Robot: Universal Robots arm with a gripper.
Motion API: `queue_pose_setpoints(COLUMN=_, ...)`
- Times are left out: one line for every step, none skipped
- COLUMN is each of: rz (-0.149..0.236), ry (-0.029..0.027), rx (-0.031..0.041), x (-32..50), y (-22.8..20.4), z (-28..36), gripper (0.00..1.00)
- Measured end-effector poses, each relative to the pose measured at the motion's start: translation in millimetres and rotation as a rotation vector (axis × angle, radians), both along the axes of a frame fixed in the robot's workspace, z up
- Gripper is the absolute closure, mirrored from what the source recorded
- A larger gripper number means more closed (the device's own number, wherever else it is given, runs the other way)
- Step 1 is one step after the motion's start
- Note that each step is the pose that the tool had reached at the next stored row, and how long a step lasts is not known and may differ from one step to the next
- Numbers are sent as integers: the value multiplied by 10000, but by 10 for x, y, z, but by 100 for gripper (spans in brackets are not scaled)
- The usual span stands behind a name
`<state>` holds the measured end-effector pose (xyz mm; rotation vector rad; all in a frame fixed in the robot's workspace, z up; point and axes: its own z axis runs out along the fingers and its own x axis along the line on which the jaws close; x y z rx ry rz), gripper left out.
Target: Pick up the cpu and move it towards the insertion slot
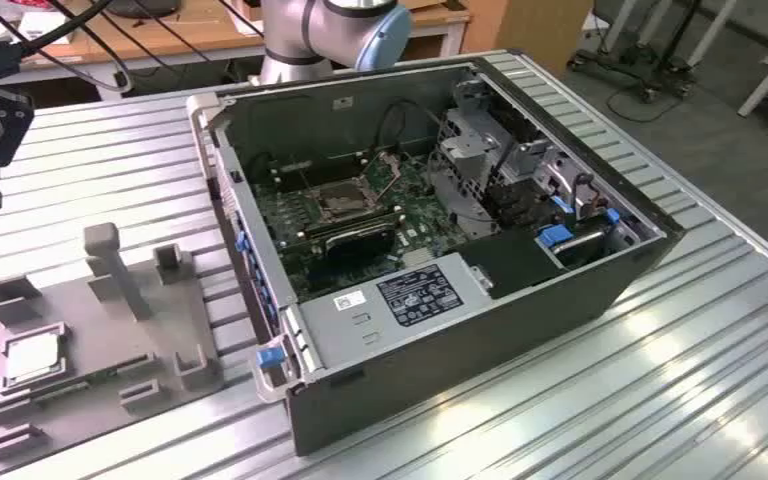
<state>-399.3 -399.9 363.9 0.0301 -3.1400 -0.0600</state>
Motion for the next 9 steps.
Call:
queue_pose_setpoints(rz=0, ry=0, rx=0, x=0, y=0, z=0, gripper=89)
queue_pose_setpoints(rz=0, ry=0, rx=0, x=0, y=0, z=0, gripper=89)
queue_pose_setpoints(rz=-1, ry=-1, rx=0, x=0, y=0, z=0, gripper=89)
queue_pose_setpoints(rz=0, ry=0, rx=0, x=0, y=0, z=0, gripper=89)
queue_pose_setpoints(rz=0, ry=1, rx=-1, x=-1, y=0, z=1, gripper=89)
queue_pose_setpoints(rz=0, ry=1, rx=-1, x=-4, y=0, z=0, gripper=89)
queue_pose_setpoints(rz=-1, ry=0, rx=-1, x=-7, y=0, z=0, gripper=89)
queue_pose_setpoints(rz=-1, ry=0, rx=0, x=-10, y=0, z=-1, gripper=89)
queue_pose_setpoints(rz=0, ry=-1, rx=0, x=-12, y=0, z=-1, gripper=89)
